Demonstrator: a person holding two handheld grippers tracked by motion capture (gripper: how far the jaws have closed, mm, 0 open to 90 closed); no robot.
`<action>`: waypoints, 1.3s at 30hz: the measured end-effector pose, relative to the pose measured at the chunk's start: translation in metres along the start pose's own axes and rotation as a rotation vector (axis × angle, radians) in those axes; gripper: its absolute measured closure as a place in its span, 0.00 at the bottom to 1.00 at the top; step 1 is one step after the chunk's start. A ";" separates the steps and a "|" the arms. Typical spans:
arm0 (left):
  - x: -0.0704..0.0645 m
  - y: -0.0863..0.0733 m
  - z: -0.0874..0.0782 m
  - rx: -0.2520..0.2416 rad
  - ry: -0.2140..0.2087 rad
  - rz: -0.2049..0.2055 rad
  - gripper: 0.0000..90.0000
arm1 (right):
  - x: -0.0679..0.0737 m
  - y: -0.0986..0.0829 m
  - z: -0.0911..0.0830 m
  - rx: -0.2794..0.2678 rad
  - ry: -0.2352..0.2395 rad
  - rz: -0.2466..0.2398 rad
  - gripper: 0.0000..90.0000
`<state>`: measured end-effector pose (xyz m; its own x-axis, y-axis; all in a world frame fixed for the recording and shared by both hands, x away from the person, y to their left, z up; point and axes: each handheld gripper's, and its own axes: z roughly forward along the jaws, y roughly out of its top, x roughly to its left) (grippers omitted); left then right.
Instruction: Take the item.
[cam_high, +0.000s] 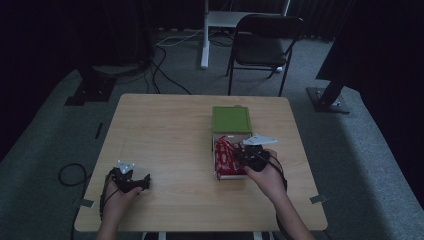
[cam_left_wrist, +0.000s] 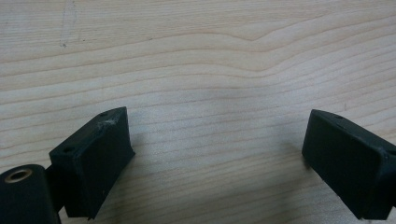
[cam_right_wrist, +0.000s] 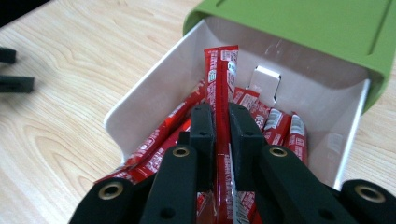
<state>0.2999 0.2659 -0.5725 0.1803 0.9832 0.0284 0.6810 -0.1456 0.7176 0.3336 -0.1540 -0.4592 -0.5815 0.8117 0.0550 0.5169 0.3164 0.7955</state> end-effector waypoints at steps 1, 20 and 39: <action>0.000 0.000 0.000 0.001 -0.001 0.000 0.10 | 0.000 0.000 -0.003 -0.008 0.005 0.006 0.91; 0.000 0.000 0.000 0.002 -0.001 0.003 0.10 | -0.016 0.003 -0.038 -0.091 -0.001 0.040 0.91; 0.000 0.000 0.000 0.000 -0.001 -0.002 0.10 | -0.061 -0.011 -0.068 -0.161 -0.121 0.142 0.91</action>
<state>0.2999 0.2658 -0.5725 0.1797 0.9834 0.0267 0.6811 -0.1440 0.7179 0.3204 -0.2408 -0.4301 -0.4256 0.8984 0.1082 0.4754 0.1202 0.8715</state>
